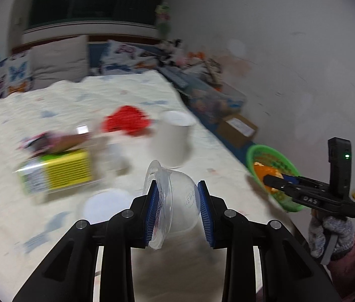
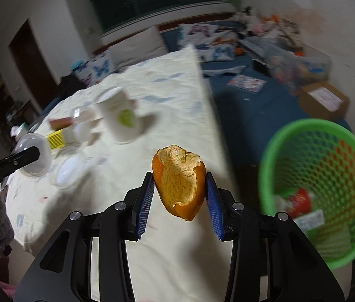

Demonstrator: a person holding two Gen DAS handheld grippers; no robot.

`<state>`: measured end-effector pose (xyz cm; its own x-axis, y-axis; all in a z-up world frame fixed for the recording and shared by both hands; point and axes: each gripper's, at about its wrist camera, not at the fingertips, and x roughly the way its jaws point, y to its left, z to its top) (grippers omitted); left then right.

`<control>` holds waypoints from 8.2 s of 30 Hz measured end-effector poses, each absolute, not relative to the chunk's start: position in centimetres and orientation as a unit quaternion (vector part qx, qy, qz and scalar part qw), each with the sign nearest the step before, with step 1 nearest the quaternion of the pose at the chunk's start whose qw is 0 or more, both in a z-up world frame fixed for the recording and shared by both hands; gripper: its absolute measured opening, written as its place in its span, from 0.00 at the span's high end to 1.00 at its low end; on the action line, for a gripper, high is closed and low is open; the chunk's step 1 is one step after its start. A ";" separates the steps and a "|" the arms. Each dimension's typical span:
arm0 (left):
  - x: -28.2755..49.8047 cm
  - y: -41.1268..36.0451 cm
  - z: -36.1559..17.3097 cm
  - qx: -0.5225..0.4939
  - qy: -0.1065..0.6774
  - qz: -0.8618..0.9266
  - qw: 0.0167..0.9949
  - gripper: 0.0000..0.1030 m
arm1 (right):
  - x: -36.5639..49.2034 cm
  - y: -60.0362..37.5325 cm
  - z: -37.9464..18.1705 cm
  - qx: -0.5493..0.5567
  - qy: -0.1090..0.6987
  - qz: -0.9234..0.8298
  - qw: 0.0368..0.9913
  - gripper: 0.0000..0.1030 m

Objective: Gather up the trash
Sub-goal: 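Drop the bread crust into the green basket while the left tool drops the clear cup, then move both tools back over the mattress, then grasp the white paper cup with the right tool while the left tool grasps the clear bowl, then drop the paper cup and clear bowl into the green basket by opening both tools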

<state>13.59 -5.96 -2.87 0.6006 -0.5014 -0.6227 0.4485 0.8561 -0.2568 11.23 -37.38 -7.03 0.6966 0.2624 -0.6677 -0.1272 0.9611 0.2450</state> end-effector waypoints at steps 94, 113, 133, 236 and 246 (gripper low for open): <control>16.1 -4.3 -6.3 -0.014 0.407 -0.133 0.904 0.15 | 12.9 -39.3 -5.1 0.102 0.361 0.134 0.917 0.27; 18.2 -3.4 -9.8 0.036 0.446 -0.122 0.886 0.09 | 15.5 -34.1 -5.3 0.069 0.377 0.186 0.905 0.27; 18.7 -1.6 -10.2 -0.006 0.455 -0.156 0.877 0.09 | 20.3 -27.1 -5.4 0.016 0.384 0.236 0.893 0.27; 16.2 -9.3 -4.3 0.026 0.392 -0.247 0.886 0.13 | 15.6 -38.2 -4.5 0.062 0.358 0.131 0.922 0.42; 17.3 -17.7 -2.9 0.051 0.384 -0.313 0.867 0.13 | 12.0 -49.2 -6.0 0.101 0.371 -0.004 0.923 0.42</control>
<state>17.26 -17.71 -2.91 0.5083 -0.5037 -0.6985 0.5825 0.7985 -0.1520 12.02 -49.16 -6.00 0.7240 0.0676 -0.6864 0.0819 0.9797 0.1828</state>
